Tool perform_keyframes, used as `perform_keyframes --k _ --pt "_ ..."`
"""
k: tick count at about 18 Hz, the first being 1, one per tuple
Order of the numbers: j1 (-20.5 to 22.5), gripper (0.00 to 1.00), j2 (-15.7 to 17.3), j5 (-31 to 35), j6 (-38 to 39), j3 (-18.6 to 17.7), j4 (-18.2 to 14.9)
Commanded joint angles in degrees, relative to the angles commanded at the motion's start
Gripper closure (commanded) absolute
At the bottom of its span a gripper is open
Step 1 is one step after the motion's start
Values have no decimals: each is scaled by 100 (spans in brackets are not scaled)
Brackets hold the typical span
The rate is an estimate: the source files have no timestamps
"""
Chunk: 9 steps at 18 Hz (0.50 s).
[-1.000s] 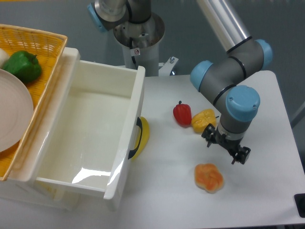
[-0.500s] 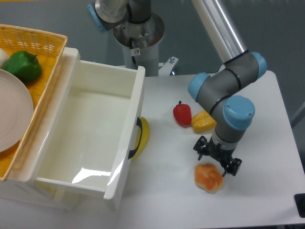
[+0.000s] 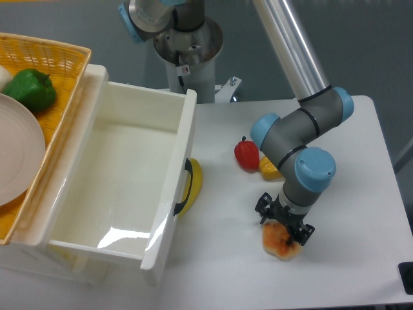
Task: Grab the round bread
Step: 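Lower the gripper around the bread roll and close it, then lift the grasped bread roll up off the table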
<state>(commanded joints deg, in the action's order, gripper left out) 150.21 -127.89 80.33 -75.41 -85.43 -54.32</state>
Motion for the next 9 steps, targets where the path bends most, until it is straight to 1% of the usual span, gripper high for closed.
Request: perform_keyframes --k 5,7,9 --pt "70 100 255 79 26 35 -44" --pt "123 100 360 464 -35 131 -61" --pt "141 100 378 589 -62 202 -70"
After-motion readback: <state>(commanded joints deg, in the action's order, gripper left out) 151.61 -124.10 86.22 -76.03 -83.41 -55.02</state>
